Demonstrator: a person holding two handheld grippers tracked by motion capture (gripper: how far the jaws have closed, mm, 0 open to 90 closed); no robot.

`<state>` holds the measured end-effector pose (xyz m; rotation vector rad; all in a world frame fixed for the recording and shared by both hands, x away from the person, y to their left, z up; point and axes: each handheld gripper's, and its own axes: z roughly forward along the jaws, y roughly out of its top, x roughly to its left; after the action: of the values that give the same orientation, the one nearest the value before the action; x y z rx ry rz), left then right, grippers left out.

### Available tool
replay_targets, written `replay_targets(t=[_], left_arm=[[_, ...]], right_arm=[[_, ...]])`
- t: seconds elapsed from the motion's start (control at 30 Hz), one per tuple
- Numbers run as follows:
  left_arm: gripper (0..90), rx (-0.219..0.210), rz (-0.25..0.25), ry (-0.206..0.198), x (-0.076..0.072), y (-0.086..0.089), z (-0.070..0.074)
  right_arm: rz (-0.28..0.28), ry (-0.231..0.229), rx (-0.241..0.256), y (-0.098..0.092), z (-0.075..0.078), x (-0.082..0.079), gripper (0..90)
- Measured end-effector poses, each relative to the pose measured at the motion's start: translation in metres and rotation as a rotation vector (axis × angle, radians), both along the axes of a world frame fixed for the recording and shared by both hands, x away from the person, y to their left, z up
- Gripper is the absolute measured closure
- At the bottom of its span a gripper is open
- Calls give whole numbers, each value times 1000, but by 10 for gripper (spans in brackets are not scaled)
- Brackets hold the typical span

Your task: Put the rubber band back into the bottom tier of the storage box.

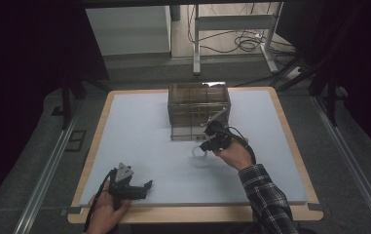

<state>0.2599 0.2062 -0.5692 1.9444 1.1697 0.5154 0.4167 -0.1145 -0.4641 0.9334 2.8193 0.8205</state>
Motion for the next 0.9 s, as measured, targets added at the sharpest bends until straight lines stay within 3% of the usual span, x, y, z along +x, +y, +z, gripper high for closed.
replay_targets(t=[0.4,0.9], left_arm=[[0,3,-1,1,0,0,0],[0,1,-1,0,0,0,0]], right_arm=[[-11,-27,61,10,9,12,815],[-38,-51,76,30,9,30,815]])
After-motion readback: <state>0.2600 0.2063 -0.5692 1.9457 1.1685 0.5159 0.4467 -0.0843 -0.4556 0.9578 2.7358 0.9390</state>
